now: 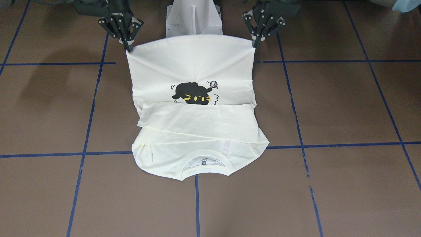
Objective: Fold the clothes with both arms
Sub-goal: 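Lift the hem with both grippers and fold it toward the collar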
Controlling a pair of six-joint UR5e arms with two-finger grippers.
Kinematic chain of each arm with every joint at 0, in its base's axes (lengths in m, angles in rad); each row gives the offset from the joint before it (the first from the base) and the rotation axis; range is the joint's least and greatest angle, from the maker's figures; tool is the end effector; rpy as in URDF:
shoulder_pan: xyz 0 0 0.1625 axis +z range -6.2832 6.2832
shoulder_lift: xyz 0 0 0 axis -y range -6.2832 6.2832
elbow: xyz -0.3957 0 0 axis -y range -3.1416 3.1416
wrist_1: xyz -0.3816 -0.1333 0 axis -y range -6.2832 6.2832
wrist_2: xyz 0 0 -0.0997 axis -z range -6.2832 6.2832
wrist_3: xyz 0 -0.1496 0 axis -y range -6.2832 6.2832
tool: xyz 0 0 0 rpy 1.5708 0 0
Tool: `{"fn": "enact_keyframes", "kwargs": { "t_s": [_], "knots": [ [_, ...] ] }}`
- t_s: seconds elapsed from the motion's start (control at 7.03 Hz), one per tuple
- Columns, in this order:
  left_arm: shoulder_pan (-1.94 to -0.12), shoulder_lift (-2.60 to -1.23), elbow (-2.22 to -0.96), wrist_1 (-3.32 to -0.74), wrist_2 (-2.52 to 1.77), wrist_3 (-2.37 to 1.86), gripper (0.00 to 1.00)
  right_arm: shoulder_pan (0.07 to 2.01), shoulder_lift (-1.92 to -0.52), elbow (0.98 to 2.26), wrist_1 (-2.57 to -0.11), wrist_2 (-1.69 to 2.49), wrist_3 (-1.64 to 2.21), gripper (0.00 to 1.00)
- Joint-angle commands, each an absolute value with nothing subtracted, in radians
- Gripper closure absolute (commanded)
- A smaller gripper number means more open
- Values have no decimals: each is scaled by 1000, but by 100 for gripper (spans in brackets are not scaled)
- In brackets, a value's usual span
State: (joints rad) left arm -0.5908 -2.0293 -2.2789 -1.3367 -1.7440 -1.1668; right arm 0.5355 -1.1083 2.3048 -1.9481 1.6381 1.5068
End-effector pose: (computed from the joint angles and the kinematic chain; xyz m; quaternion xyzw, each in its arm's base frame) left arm 0.3578 -0.3695 0.1742 0.1458 0.4305 -0.0443 0.8897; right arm -0.3613 -0.3577 0.1905 0.0880 -0.3894 0.2011 0.8945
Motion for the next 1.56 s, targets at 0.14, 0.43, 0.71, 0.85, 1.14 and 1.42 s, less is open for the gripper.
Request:
{"fn": "enact_keyframes", "kwargs": {
  "t_s": [0.14,0.43,0.71,0.85,1.14,1.42],
  "knots": [
    [-721,-2102,-1957,-1534,-1744,-1039,100,647,-1046,1971,-1705,1641,1445,100],
    [-726,-2131,-1742,-1710,-1724,-1037,100,660,-1014,1819,-1610,1634,1437,100],
    [-726,-2152,-1570,-1845,-1683,-1037,100,666,-1003,1639,-1441,1629,1425,100],
    [-726,-2158,-1512,-1883,-1672,-1037,100,667,-996,1568,-1398,1628,1413,100],
    [-723,-2158,-1491,-1894,-1669,-1035,100,676,-996,1548,-1390,1628,1402,100],
    [-719,-2148,-1499,-1902,-1670,-990,1,676,-994,1526,-1390,1628,1396,1]
  ]
}}
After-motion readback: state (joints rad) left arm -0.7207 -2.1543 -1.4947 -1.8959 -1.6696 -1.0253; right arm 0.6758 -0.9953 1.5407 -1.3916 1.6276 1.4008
